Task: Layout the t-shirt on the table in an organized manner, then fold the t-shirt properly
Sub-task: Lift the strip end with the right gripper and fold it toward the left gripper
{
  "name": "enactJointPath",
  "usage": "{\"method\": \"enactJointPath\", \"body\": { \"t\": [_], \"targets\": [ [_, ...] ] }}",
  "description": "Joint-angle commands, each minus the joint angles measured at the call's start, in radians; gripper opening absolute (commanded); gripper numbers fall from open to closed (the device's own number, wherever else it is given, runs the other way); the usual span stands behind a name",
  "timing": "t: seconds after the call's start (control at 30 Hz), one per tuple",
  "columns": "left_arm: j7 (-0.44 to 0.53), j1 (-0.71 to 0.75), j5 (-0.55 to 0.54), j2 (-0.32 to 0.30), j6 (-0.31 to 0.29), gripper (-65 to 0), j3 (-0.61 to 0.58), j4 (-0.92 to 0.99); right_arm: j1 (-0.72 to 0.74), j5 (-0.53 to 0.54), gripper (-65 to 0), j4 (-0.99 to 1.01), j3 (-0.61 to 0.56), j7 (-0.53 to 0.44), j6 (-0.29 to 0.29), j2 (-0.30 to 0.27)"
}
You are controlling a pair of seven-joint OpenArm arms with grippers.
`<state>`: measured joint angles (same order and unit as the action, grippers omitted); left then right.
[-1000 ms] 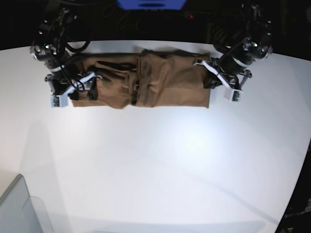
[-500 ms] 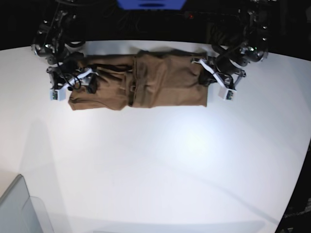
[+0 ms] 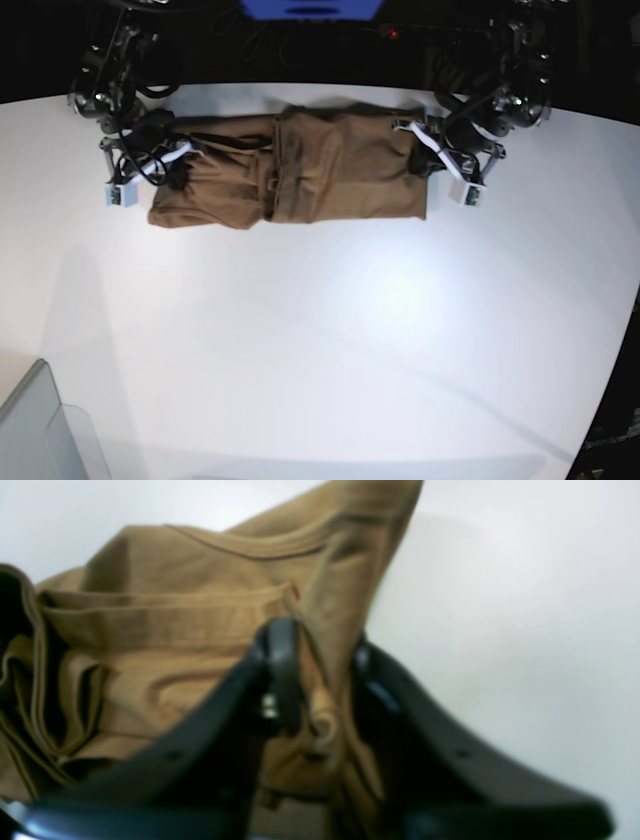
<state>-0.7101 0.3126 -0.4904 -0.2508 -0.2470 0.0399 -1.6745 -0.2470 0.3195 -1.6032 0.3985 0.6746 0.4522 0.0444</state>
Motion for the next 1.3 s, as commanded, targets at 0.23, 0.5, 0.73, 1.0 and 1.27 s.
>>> {"method": "enactJointPath", "body": {
  "t": [0.23, 0.5, 0.73, 1.0, 1.27],
  "targets": [
    [0.005, 0.006, -0.017, 0.000, -0.007, -64.8, 0.082, -0.057, -0.033, -0.010, -65.0, -0.087, 0.004, 0.038, 0.006, -0.001],
    [0.007, 0.055, -0.017, 0.001, -0.007, -64.6, 0.182, -0.151, -0.096, -0.010, -65.0, -0.270, 0.003, 0.037, 0.006, 0.035],
    [0.002, 0.006, -0.015, 0.017, -0.005, -64.7, 0.282, 0.037, -0.117, -0.009, -65.0, -0.326, 0.001, 0.040, 0.006, 0.059],
    [0.000, -0.030, -0.014, 0.041, -0.007, -64.9, 0.265, 0.153, -0.139, -0.009, -65.0, -0.366, -0.046, 0.044, 0.007, 0.067],
    [0.008, -0.046, -0.006, 0.044, -0.002, -64.9, 0.108, 0.162, -0.196, -0.009, -65.0, -0.417, -0.209, 0.033, 0.007, 0.068]
  ]
}}
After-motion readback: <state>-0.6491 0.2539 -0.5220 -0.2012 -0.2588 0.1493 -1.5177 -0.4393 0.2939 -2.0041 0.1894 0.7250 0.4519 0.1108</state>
